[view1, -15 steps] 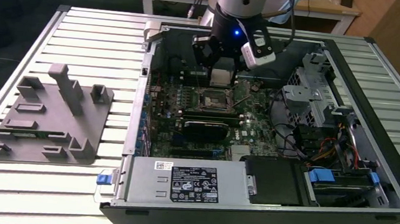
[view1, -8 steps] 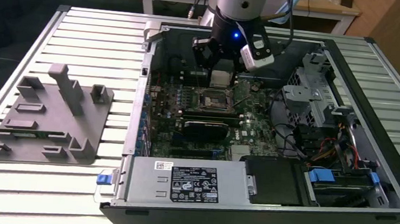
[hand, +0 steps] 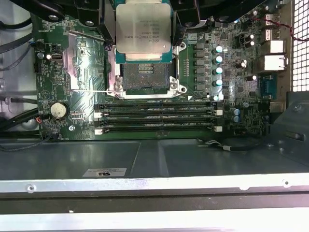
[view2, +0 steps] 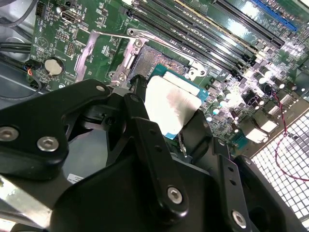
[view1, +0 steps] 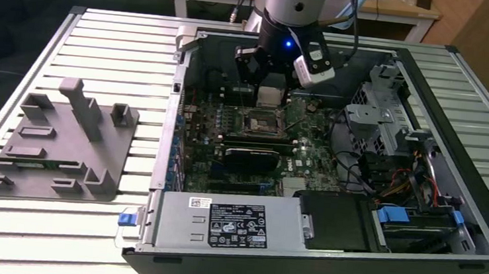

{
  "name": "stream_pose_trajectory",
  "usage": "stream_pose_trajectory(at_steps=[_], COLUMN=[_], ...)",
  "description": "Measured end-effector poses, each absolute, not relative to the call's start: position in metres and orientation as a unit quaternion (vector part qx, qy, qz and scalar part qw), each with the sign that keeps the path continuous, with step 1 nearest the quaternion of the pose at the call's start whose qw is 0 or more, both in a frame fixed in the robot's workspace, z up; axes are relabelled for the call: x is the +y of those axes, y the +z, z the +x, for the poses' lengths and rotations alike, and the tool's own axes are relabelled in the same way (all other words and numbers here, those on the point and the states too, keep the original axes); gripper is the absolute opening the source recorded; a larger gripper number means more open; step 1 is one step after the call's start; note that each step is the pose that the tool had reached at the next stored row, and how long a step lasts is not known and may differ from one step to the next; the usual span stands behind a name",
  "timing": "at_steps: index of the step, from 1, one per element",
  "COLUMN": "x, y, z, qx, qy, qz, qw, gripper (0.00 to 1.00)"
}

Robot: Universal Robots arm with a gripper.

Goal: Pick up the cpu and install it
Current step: 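Place the cpu into insertion slot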

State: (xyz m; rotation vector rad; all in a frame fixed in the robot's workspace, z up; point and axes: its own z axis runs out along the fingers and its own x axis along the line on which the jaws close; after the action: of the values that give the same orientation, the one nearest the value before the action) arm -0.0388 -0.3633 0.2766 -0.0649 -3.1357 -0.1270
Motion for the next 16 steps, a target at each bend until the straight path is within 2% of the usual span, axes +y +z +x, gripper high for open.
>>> stream_pose_trajectory(at_steps=[16], x=[-0.3632], y=[0.2764], z=[-0.0388], qx=[-0.996], qy=[-0.041], qz=[-0.081], qw=[-0.001], gripper=[0.55])
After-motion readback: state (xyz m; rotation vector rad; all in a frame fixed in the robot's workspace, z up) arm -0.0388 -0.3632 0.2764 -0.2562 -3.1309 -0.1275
